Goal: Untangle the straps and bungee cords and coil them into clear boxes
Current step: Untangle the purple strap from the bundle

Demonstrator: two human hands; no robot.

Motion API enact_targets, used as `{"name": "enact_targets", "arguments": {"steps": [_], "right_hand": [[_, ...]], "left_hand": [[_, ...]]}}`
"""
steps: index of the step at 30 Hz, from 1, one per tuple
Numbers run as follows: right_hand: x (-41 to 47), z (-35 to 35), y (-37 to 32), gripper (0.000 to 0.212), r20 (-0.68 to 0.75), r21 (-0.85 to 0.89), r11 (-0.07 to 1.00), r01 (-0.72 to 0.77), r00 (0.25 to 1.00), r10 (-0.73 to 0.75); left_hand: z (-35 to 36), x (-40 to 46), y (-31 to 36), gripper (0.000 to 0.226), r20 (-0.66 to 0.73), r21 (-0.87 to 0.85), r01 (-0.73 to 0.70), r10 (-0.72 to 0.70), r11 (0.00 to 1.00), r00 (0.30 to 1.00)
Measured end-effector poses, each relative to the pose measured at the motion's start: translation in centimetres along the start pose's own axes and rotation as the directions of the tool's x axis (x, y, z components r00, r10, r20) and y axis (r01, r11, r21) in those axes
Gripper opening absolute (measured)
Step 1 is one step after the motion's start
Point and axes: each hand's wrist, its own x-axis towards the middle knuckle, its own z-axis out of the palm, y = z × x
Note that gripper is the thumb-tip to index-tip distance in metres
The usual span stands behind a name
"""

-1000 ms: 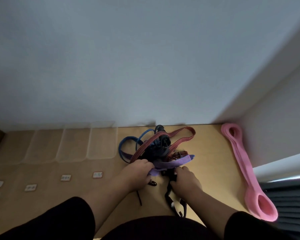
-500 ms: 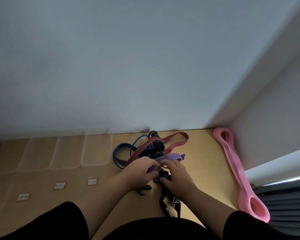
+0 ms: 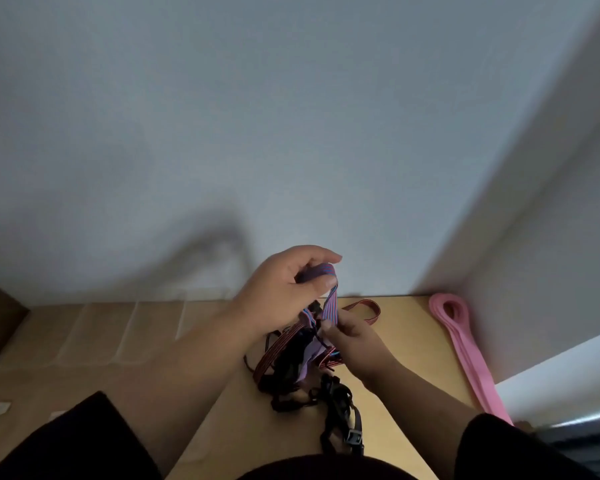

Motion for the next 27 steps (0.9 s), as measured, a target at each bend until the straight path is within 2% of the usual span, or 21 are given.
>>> {"name": "enact_targets", "arguments": {"steps": [3,6,9,12,14,16,19,23,27], "right_hand": [[0.3,-0.8,-2.6,0.031,-0.11,0.196,0.979,0.054,0.993,-0.033],[0.6,-1.7,-6.3,0.03,-0.14,0.332,0.935,0.127,0.987,-0.084],[0.6,-2.0,-10.0,0.031,-0.125,0.466,0.868,0.173,0.984,-0.129],[0.1,-1.7,-13.2,0.026,-0.089,0.565,0.802,0.195,0.98,-0.176],[-0.1,-1.5,-14.5,0.021,-0.013,0.59,0.79,0.168,0.98,-0.199],[-0.8,-1.2,-15.3,0.017,0.06,0.518,0.839,0.167,0.971,-0.23],[-1.9,-1.3,-15.8,0.01,0.089,0.237,0.955,0.181,0.974,-0.206],[-2.8,-2.3,-16.9,0.013,-0.034,0.101,0.976,0.192,0.981,-0.189],[-3.6,-3.6,-18.9,0.014,-0.074,-0.255,0.937,0.24,0.961,-0.267]], "left_hand": [[-1.5,0.3,1.1,0.037,-0.035,0.001,-0.012,0.012,1.0,0.999],[-2.2,0.0,-0.4,0.024,-0.038,0.19,0.108,-0.102,0.976,0.994],[-1.4,-1.0,-2.1,0.032,-0.039,0.175,0.239,-0.236,0.955,0.971],[0.3,-2.5,-3.1,0.04,0.095,0.084,0.274,-0.282,0.958,0.955],[1.7,-3.1,-3.2,0.04,0.209,0.054,0.271,-0.277,0.961,0.938],[2.8,-3.5,-2.6,0.032,0.282,0.095,0.22,-0.238,0.971,0.929],[4.1,-3.4,-1.6,0.024,0.315,0.107,0.155,-0.181,0.982,0.931],[4.7,-3.2,-1.3,0.024,0.338,0.161,0.152,-0.199,0.975,0.92],[4.8,-3.6,-0.8,0.034,0.3,0.035,0.181,-0.183,0.983,0.936]]}}
